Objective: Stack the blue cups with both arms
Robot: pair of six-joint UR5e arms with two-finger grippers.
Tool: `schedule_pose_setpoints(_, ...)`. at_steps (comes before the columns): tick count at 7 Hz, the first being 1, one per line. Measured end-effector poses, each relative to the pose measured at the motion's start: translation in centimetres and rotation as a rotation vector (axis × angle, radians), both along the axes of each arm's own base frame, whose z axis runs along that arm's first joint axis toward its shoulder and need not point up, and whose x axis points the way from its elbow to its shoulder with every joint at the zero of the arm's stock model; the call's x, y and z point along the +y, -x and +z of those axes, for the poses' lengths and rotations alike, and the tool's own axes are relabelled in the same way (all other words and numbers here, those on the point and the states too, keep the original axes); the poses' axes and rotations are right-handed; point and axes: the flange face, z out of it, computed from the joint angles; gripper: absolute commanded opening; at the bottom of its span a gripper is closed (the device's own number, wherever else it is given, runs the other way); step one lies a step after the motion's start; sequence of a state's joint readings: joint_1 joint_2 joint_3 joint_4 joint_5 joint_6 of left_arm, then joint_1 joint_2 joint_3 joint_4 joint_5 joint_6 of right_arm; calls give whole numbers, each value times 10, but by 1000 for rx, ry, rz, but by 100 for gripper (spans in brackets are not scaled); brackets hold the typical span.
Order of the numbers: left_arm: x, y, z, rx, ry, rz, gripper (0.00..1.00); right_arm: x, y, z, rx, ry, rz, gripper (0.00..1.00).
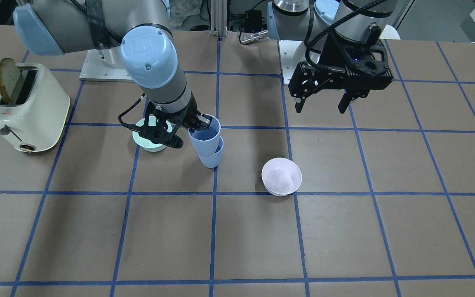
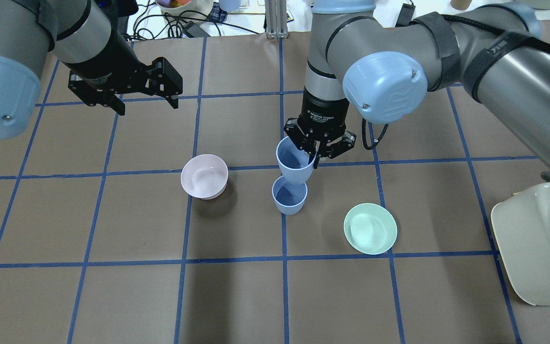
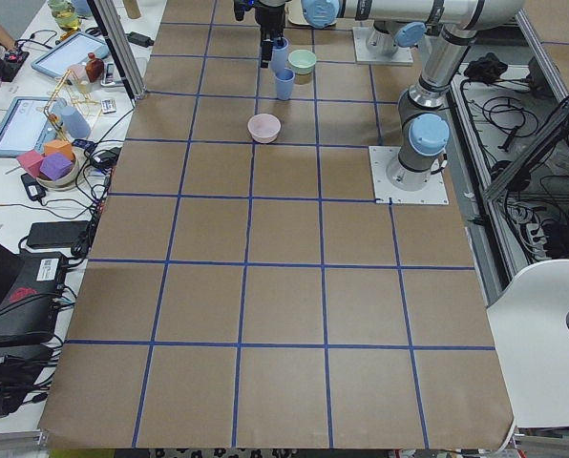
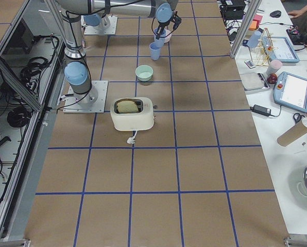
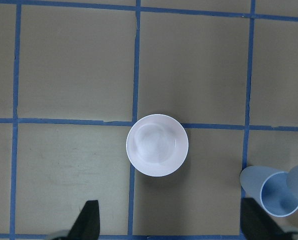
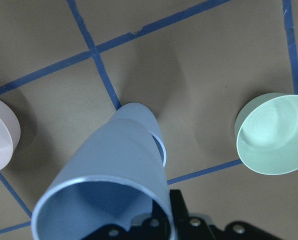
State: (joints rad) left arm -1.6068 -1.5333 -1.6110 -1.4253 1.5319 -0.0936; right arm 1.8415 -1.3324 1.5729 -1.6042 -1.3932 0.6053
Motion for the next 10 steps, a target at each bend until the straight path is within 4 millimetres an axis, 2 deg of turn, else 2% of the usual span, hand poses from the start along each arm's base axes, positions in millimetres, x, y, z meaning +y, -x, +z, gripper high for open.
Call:
schedule_pose_setpoints(4, 0, -1, 0, -11, 1, 1, 100, 9, 0, -15, -7, -37, -4, 0)
schedule_pose_setpoints(5, 0, -1, 1, -11, 3, 1, 100, 11, 1, -18, -5, -44, -4, 6)
schedule_pose_setpoints(6, 0, -1, 2, -12, 5, 2, 100, 12, 1, -19, -5, -46, -4, 46)
schedule_pose_setpoints(7, -1, -2, 3, -13, 5, 4, 100, 11, 1, -19, -5, -44, -5, 67)
schedule_pose_setpoints(8, -3, -4, 3, -12, 5, 7, 100, 10, 3, -18, -6, -39, -8, 97)
schedule_pose_setpoints(10, -6, -6, 0, -11, 1, 10, 100, 4, 8, -14, -11, -26, -19, 100)
